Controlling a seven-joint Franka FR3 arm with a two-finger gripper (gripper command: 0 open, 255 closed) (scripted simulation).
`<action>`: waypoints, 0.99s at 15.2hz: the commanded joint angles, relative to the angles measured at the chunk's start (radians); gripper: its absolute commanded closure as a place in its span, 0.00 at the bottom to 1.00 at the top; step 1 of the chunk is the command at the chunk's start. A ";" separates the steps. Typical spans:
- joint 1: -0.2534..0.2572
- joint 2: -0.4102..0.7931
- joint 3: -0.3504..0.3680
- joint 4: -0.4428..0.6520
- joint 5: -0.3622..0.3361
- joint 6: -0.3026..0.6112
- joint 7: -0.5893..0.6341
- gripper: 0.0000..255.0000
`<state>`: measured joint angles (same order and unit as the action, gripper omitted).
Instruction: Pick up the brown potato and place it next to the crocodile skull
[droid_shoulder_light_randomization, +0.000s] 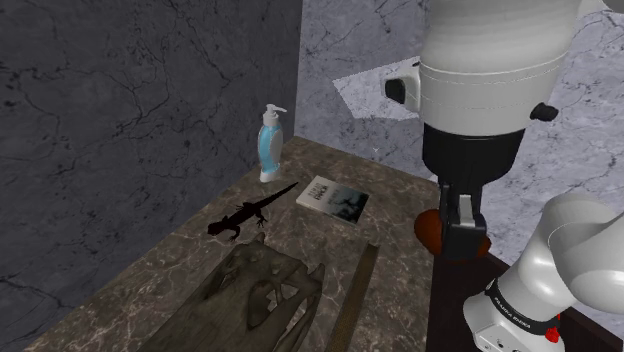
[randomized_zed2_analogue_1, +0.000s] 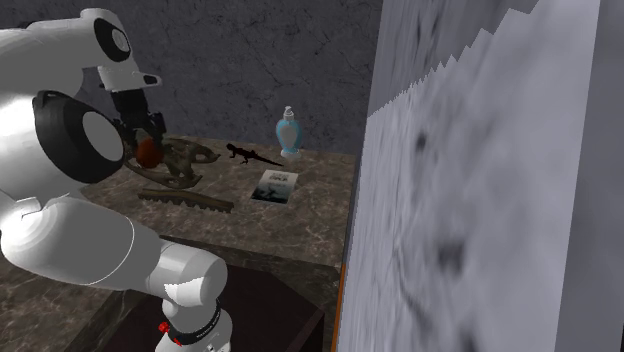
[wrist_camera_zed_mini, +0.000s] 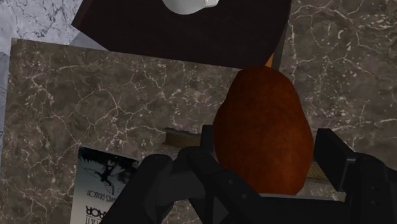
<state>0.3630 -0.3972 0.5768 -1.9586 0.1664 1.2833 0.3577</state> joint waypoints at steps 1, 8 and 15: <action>0.001 -0.001 0.004 -0.027 0.002 0.027 0.001 1.00; 0.007 -0.011 0.015 -0.128 0.012 0.119 -0.002 1.00; 0.012 -0.009 0.030 -0.219 0.020 0.212 -0.002 1.00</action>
<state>0.3758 -0.4107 0.6042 -2.1670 0.1876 1.4803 0.3560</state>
